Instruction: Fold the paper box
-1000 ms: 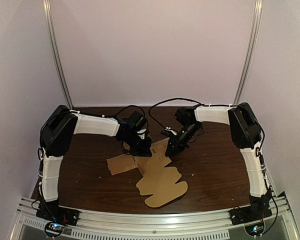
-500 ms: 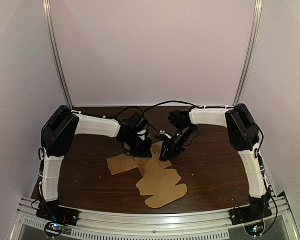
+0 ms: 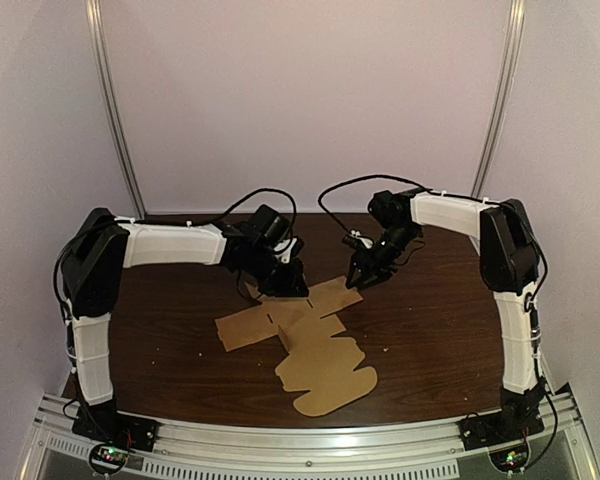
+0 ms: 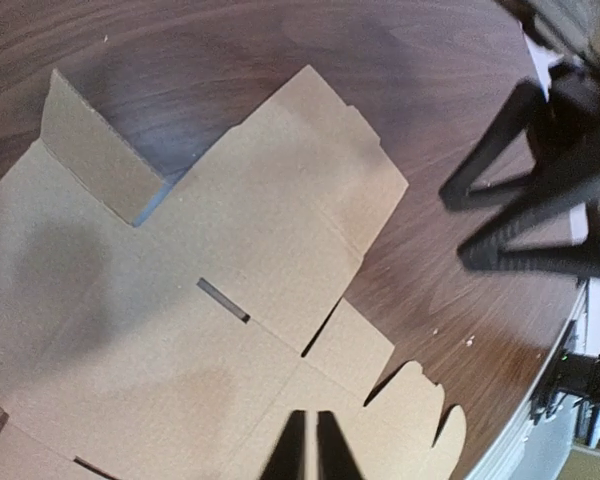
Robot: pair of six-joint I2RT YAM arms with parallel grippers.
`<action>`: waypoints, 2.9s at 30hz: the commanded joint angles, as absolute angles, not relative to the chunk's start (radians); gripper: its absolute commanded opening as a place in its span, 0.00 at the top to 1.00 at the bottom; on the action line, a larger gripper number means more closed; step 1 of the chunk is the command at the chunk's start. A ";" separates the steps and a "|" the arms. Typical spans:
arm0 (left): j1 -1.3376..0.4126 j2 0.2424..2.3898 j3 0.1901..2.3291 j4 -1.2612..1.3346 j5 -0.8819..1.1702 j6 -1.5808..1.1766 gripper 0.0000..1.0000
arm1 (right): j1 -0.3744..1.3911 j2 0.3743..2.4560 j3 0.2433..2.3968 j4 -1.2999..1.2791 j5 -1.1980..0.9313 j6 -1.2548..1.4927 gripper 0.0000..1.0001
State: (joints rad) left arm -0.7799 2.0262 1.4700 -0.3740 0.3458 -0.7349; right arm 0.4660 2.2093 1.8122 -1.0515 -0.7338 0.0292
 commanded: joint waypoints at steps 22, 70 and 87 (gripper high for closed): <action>-0.663 2.108 1.810 -0.757 0.036 -0.847 0.69 | 0.453 2.269 2.030 -1.137 -0.673 -0.082 0.49; -0.622 1.936 1.351 -0.452 0.124 -1.166 1.00 | 0.556 2.085 1.629 -1.002 -0.799 0.036 0.27; -0.618 1.775 1.168 -0.213 0.167 -1.333 1.00 | 0.561 2.135 1.615 -0.973 -0.842 0.025 0.20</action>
